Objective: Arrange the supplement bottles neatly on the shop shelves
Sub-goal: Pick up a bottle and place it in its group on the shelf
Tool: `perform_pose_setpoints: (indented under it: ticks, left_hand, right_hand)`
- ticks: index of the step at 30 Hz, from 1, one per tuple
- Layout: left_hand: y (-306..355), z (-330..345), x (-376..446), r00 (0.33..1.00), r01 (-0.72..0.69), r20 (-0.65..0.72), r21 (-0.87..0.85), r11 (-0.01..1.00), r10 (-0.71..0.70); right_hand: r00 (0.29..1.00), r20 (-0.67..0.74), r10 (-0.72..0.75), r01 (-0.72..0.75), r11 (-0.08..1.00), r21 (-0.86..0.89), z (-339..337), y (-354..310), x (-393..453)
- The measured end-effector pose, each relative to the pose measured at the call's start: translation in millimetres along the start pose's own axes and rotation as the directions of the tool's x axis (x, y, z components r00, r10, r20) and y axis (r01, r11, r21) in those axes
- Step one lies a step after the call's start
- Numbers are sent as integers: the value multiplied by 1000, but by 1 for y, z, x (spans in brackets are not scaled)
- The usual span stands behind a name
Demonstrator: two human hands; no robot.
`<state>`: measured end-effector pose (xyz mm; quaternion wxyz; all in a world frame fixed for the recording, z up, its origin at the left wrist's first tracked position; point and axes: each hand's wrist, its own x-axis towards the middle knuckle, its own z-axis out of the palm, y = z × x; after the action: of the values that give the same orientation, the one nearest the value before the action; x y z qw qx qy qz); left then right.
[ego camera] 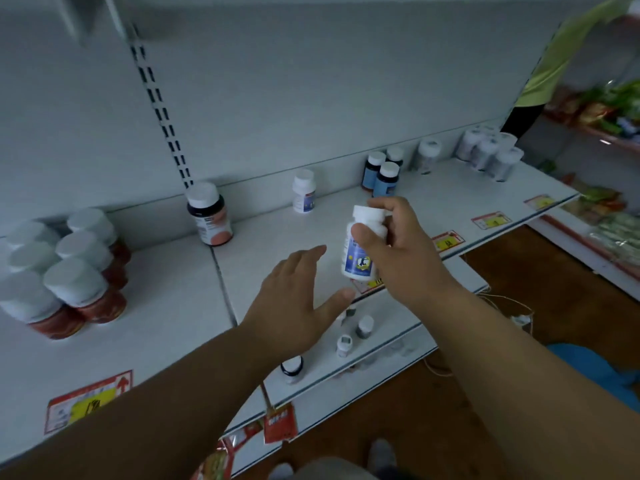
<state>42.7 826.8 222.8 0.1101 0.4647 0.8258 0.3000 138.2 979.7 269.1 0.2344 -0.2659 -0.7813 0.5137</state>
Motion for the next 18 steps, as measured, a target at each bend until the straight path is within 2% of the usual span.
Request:
perform_pose_setpoints:
  ticks: [2, 5, 8, 11, 14, 18]
  left_hand:
    - [-3, 5, 29, 1000, 6, 19, 47, 999, -6]
    - [-3, 18, 72, 1000, 16, 24, 148, 989, -20]
    - [-8, 34, 111, 998, 54, -48, 263, 963, -43]
    - [-12, 43, 140, 985, 159, -116, 335, 929, -127]
    - [-14, 39, 172, 964, 228, -217, 387, 893, -153]
    - [-15, 41, 206, 955, 278, -226, 469, 838, -190]
  right_hand:
    - [1000, -25, 8, -8, 1000, -24, -7, 9, 25]
    - [1000, -6, 25, -26, 988, -152, -21, 27, 69]
    - [998, 67, 21, -5, 973, -229, -29, 48, 116]
    - [986, 162, 37, 9, 960, -278, -25, 67, 161]
    - [971, 240, 5, 68, 952, -297, -21, 74, 205]
    - [962, 269, -54, 141, 938, -316, -17, 85, 244]
